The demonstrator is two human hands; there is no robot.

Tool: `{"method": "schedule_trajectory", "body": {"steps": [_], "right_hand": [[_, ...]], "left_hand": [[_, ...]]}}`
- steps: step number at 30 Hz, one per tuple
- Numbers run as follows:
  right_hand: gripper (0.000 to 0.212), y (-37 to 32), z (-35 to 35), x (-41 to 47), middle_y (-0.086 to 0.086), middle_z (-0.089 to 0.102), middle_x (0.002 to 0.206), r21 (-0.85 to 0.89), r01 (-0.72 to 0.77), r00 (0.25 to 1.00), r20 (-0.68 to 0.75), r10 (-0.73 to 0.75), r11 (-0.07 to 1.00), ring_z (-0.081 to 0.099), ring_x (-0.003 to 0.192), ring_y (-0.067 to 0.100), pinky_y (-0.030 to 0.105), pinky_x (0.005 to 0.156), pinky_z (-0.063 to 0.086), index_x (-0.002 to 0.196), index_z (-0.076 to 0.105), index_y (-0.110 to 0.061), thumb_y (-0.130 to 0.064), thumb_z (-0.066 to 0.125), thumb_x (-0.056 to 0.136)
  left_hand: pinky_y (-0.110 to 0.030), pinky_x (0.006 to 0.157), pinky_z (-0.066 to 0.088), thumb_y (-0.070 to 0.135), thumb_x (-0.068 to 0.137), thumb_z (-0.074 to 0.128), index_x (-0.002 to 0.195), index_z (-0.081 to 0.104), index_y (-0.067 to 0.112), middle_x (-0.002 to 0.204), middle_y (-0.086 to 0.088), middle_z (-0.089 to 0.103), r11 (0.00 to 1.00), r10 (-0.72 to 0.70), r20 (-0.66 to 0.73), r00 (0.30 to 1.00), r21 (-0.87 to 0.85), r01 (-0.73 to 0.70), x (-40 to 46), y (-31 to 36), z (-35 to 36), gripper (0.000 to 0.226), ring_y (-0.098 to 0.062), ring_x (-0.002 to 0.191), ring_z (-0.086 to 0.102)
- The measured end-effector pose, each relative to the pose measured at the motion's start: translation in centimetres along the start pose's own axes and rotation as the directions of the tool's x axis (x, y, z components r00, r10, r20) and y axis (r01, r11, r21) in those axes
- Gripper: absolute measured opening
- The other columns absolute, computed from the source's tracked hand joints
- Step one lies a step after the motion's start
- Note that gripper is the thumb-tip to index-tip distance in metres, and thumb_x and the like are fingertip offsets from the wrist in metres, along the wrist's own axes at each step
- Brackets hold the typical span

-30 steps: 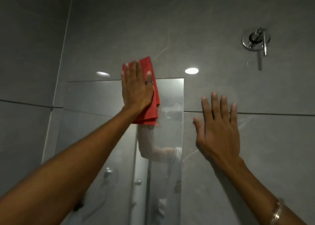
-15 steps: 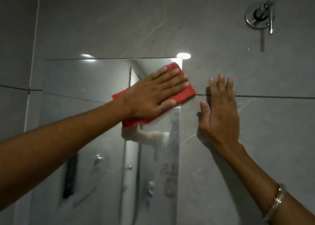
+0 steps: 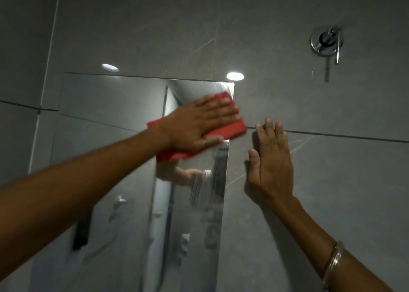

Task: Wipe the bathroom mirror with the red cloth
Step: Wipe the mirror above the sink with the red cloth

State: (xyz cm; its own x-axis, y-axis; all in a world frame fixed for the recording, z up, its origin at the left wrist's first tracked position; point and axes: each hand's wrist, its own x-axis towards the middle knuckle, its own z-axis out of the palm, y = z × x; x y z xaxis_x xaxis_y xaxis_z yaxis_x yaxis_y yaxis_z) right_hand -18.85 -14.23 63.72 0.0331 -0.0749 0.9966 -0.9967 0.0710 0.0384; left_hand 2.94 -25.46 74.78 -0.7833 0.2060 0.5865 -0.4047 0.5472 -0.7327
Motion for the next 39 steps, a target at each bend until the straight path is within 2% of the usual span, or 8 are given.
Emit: {"method": "schedule_trajectory", "body": {"steps": [6, 10, 19, 23, 28, 32, 36, 39], "right_hand": [[0.064, 0.1, 0.5, -0.5, 0.004, 0.014, 0.174, -0.024, -0.008, 1.000, -0.024, 0.008, 1.000, -0.008, 0.162, 0.010, 0.033, 0.134, 0.002, 0.163, 0.021, -0.017, -0.041, 0.033, 0.105], [0.065, -0.5, 0.9, -2.4, 0.005, 0.014, 0.174, -0.013, -0.021, 0.999, -0.030, 0.021, 1.000, -0.007, 0.162, 0.012, 0.031, 0.134, -0.002, 0.163, 0.020, -0.018, -0.039, 0.036, 0.104], [0.061, -1.4, 0.3, -7.4, 0.018, 0.019, 0.171, 0.056, -0.005, 1.000, -0.026, 0.007, 0.998, 0.000, 0.162, 0.022, 0.039, 0.134, 0.003, 0.161, 0.027, -0.008, -0.034, 0.034, 0.107], [0.060, -2.2, 0.3, -11.2, 0.023, 0.023, 0.168, 0.066, -0.037, 0.999, 0.008, 0.037, 0.997, 0.013, 0.159, 0.038, 0.051, 0.132, 0.013, 0.159, 0.029, -0.004, -0.032, 0.035, 0.106], [0.061, -3.4, 1.1, -16.9, 0.025, 0.027, 0.167, 0.021, -0.001, 0.995, 0.104, -0.002, 1.000, 0.019, 0.157, 0.041, 0.044, 0.132, 0.006, 0.159, 0.028, -0.006, -0.031, 0.039, 0.105], [0.066, -2.8, 1.6, -21.0, 0.024, 0.031, 0.165, -0.075, 0.078, 0.981, 0.181, -0.063, 0.994, 0.021, 0.156, 0.039, 0.043, 0.133, 0.000, 0.161, 0.025, -0.009, -0.034, 0.043, 0.103], [0.065, -1.7, 1.2, -24.4, 0.014, 0.017, 0.171, -0.235, 0.139, 0.956, 0.285, -0.069, 0.962, -0.004, 0.162, 0.027, 0.047, 0.132, -0.003, 0.164, 0.011, -0.018, -0.040, 0.033, 0.106], [0.072, -1.5, 0.9, -23.9, 0.010, 0.001, 0.173, -0.243, 0.150, 0.938, 0.341, -0.061, 0.958, -0.012, 0.162, 0.025, 0.047, 0.132, -0.007, 0.165, 0.005, -0.019, -0.041, 0.035, 0.104]], "left_hand": [[-0.043, 0.133, 0.001, 0.062, 0.107, 0.017, 0.167, 0.008, 0.021, 0.176, -0.005, 0.011, 0.984, -0.180, -0.073, 0.981, -0.008, 0.180, 3.7, -3.0, -1.7, 0.074, -0.022, 0.164, 0.005], [-0.046, 0.134, 0.000, 0.058, 0.109, 0.017, 0.167, 0.006, 0.014, 0.176, -0.008, 0.005, 0.897, -0.440, -0.172, 0.881, -0.115, 0.426, 2.7, 2.3, 0.9, 0.074, -0.025, 0.164, 0.001], [-0.051, 0.133, 0.006, 0.053, 0.109, 0.027, 0.166, 0.015, 0.009, 0.175, -0.014, 0.012, 0.740, -0.671, -0.187, 0.718, -0.233, 0.631, -4.7, 16.5, 7.2, 0.073, -0.032, 0.163, 0.009], [-0.051, 0.132, 0.003, 0.051, 0.109, 0.032, 0.166, 0.006, 0.013, 0.174, -0.015, 0.015, 0.717, -0.692, -0.135, 0.709, -0.245, 0.653, -8.8, 23.1, 9.7, 0.073, -0.029, 0.162, 0.004], [-0.053, 0.131, 0.012, 0.044, 0.104, 0.049, 0.163, 0.021, 0.010, 0.169, -0.015, 0.026, 0.656, -0.754, -0.136, 0.643, -0.224, 0.721, -13.9, 30.9, 12.6, 0.073, -0.034, 0.159, 0.020], [-0.054, 0.125, 0.025, 0.046, 0.100, 0.051, 0.164, 0.020, 0.021, 0.163, -0.011, 0.034, 0.668, -0.733, -0.069, 0.677, -0.262, 0.696, -19.5, 37.6, 14.5, 0.075, -0.034, 0.152, 0.030], [-0.056, 0.114, 0.034, 0.048, 0.093, 0.054, 0.167, 0.009, 0.023, 0.155, -0.008, 0.037, 0.681, -0.708, 0.009, 0.706, -0.259, 0.685, -23.5, 42.2, 15.5, 0.089, -0.033, 0.149, 0.032], [-0.054, 0.117, 0.031, 0.051, 0.103, 0.045, 0.158, 0.034, 0.019, 0.155, -0.009, 0.039, 0.659, -0.718, 0.051, 0.694, -0.272, 0.702, -23.3, 41.4, 15.7, 0.065, -0.034, 0.146, 0.036]]}}
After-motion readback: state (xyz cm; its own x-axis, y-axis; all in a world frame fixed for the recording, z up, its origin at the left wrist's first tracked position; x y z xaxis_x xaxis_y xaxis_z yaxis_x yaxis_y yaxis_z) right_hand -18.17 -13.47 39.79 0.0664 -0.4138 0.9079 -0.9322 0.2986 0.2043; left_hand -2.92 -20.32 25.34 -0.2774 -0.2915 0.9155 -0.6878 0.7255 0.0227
